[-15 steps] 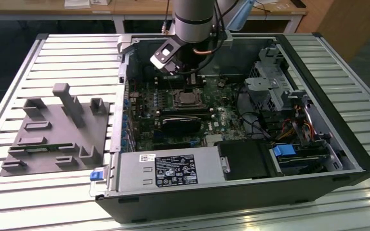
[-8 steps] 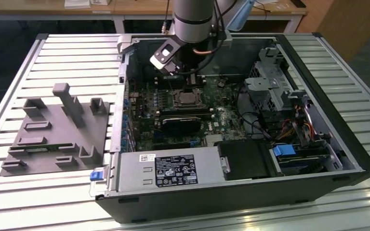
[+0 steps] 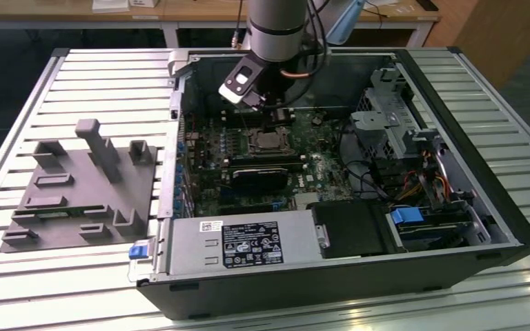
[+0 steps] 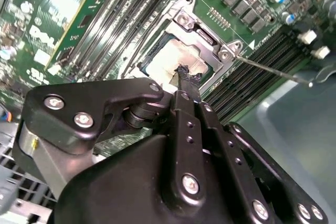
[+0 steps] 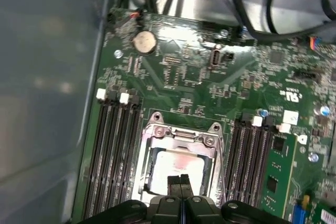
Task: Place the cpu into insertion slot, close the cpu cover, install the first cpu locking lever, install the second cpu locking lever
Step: 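Close the cpu cover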
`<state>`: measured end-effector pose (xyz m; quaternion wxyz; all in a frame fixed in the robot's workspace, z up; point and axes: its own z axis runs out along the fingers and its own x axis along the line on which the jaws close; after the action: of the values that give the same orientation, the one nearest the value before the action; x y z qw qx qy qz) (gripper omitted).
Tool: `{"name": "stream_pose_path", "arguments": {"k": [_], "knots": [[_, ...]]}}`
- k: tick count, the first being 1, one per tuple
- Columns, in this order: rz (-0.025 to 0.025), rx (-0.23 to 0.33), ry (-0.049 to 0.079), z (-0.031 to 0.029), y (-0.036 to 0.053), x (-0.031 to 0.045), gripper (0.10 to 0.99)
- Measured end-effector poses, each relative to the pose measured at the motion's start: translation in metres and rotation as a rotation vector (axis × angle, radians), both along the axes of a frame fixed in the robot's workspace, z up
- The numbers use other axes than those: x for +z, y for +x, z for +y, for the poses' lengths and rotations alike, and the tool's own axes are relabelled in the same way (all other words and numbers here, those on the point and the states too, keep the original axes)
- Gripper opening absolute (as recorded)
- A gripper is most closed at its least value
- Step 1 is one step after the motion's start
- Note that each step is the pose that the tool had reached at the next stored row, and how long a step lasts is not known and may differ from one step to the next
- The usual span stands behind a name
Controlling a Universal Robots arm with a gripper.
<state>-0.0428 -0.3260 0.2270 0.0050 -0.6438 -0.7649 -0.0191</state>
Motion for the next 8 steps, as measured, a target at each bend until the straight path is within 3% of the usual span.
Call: {"name": "stream_pose_path", "arguments": {"k": [8], "knots": [[-0.0007, 0.065, 0.0, 0.0, -0.0002, 0.0, 0.106]]}}
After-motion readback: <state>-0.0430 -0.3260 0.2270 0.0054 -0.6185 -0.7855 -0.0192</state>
